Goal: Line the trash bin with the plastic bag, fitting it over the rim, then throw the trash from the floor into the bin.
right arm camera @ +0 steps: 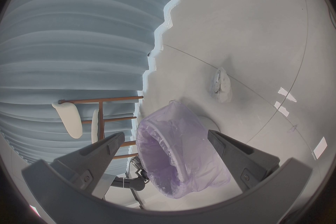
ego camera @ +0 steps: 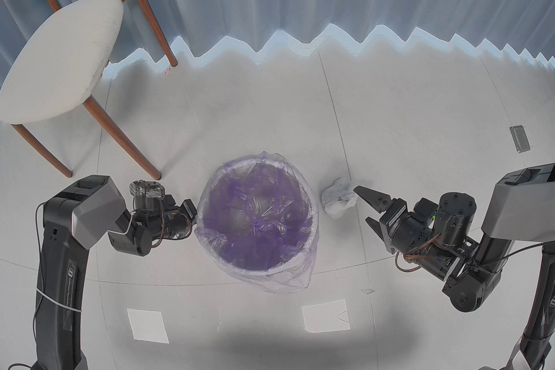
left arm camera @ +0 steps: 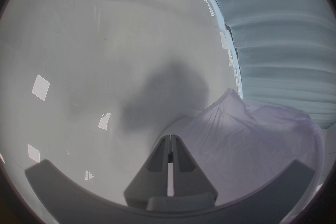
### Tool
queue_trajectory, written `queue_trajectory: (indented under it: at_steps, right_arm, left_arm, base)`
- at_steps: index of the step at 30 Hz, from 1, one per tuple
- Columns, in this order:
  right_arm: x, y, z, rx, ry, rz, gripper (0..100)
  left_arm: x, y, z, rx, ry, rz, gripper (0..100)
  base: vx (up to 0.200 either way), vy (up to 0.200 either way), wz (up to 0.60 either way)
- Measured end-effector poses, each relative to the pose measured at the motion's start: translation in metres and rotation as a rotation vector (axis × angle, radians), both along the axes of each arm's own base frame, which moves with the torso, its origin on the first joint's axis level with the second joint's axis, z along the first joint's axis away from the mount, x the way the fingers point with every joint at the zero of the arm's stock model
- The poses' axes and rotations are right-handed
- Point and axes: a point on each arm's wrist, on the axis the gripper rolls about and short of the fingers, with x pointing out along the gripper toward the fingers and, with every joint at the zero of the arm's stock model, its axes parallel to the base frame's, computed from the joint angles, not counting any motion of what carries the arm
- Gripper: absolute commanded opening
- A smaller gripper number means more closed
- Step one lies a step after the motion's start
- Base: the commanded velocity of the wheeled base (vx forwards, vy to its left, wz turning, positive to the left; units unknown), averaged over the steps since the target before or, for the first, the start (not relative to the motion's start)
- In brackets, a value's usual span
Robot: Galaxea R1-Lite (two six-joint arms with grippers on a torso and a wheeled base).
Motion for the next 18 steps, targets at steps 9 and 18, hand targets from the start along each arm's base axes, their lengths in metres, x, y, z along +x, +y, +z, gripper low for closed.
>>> queue_trajectory:
  at_steps: [9, 18]
  right_arm:
    - [0.0, 0.001, 0.0, -0.001, 0.001, 0.002, 100]
    - [0.0, 0.0, -0.002, -0.005, 0.006, 0.0, 100]
  left_arm:
    - [0.006, -0.011, -0.009, 0.026, 0.021, 0.032, 0]
    - [0.005, -0.012, -0.014, 0.031, 0.032, 0.067, 0]
  base:
    - [0.0, 0.0, 0.0]
    - [0.0, 0.0, 0.0]
